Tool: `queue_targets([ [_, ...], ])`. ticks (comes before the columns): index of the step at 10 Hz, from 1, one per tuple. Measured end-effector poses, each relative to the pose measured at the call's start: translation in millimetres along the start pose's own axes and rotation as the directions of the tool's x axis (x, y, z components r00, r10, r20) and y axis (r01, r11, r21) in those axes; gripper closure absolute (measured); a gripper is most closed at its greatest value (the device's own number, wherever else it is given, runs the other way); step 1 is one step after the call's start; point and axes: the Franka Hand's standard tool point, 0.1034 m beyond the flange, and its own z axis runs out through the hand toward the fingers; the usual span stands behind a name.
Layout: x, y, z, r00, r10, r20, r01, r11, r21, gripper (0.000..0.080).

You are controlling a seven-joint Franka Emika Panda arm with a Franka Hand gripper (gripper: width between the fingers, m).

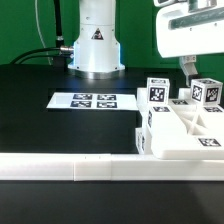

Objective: Assemble chair

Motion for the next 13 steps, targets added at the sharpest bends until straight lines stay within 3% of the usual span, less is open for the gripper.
queue_targets([
  [3,1.3,1.0,0.5,0.971,-0.24,-0.001,0.24,0.971,-0.002,0.0151],
  [5,0.1,2.2,2.1,0.896,-0.444,-0.004,0.444,0.896,-0.014,0.0151],
  [9,-0.8,1.0,2.1,0.665,-0.747,-0.007,0.747,0.665,-0.029,0.0151],
  [11,2.3,3.0,3.4,0.587,-0.81,-0.003,0.809,0.586,-0.034,0.0151],
  [13,5.4,4.2,3.4,0.439,-0.898,0.002,0.897,0.439,-0.051,0.0151],
])
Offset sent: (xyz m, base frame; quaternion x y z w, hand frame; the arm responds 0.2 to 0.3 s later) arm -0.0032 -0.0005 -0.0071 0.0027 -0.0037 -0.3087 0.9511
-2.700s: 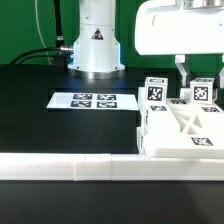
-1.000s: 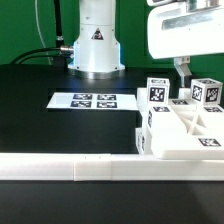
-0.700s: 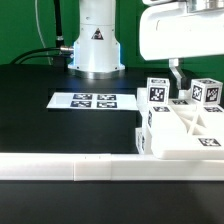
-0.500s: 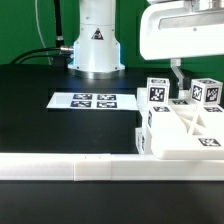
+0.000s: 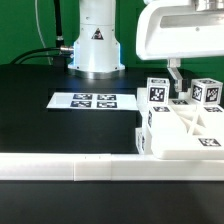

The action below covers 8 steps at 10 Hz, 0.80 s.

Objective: Assemble chair

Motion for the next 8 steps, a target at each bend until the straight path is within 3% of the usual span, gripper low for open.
queue_targets([
  [3,0.4,1.1,-0.4,0.991,-0.135,0.002,0.135,0.991,-0.015,0.0183],
  [5,0.4,1.5,-0.4,0.992,-0.128,0.002,0.128,0.992,-0.016,0.0455],
  [8,0.4,1.7,-0.4,0.995,-0.099,0.002,0.099,0.995,-0.015,0.0515],
])
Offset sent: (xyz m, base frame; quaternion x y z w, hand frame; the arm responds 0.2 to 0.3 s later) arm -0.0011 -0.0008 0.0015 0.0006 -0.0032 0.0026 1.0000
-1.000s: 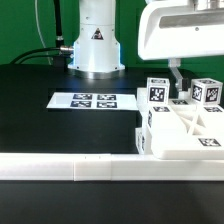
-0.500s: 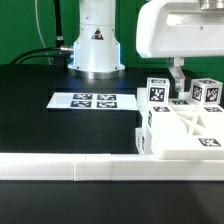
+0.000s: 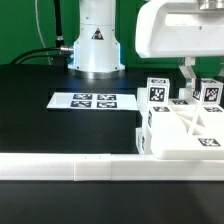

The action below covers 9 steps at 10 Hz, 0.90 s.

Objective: Assemble chair

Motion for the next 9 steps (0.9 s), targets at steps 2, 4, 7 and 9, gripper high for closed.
queue_targets([
  [2,0.1,-2.6,-0.1,0.971,0.238,-0.002,-0.238,0.971,0.002,0.0515],
  [4,0.5,-1.4,-0.6,0.895,0.447,-0.006,-0.447,0.895,0.002,0.0515],
  [7,0.2,1.1,-0.3,0.803,0.596,-0.006,-0.596,0.803,0.001,0.0515],
  [9,0.1,1.0,-0.3,0.706,0.708,-0.005,-0.708,0.706,0.002,0.0515],
])
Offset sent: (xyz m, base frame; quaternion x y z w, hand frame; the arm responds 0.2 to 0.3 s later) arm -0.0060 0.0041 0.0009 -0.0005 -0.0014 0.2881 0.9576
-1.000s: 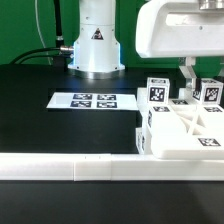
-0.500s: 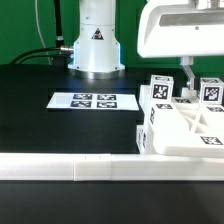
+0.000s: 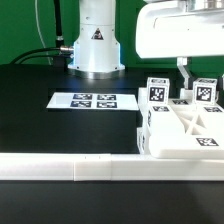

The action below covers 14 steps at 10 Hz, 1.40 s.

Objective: Assemble chair

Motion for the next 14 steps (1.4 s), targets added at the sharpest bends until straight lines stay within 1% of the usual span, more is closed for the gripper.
queue_targets([
  [2,-0.2,-0.1,0.0,0.99,0.138,0.003,-0.138,0.99,0.002,0.0515],
  [4,-2.1,-1.0,0.4,0.949,0.315,0.011,-0.315,0.949,0.007,0.0515],
  [5,-3.5,-0.9,-0.4,0.899,0.438,0.015,-0.438,0.899,0.008,0.0514],
  [7,-3.5,-0.5,-0.6,0.797,0.603,0.034,-0.603,0.798,0.011,0.0514],
  [9,-2.8,0.2,-1.0,0.706,0.706,0.047,-0.707,0.707,0.009,0.0514],
  [10,-2.4,0.5,-1.1,0.624,0.779,0.06,-0.78,0.625,0.006,0.0512],
  [11,-2.2,0.7,-1.1,0.599,0.799,0.062,-0.8,0.6,0.005,0.0512],
  [12,-2.3,0.5,-1.4,0.632,0.773,0.062,-0.774,0.633,0.0,0.0512],
  [13,-3.4,-0.4,-1.2,0.658,0.75,0.067,-0.751,0.66,-0.008,0.0447],
  [14,-4.0,-2.2,-1.6,0.674,0.736,0.072,-0.737,0.676,-0.017,0.024],
])
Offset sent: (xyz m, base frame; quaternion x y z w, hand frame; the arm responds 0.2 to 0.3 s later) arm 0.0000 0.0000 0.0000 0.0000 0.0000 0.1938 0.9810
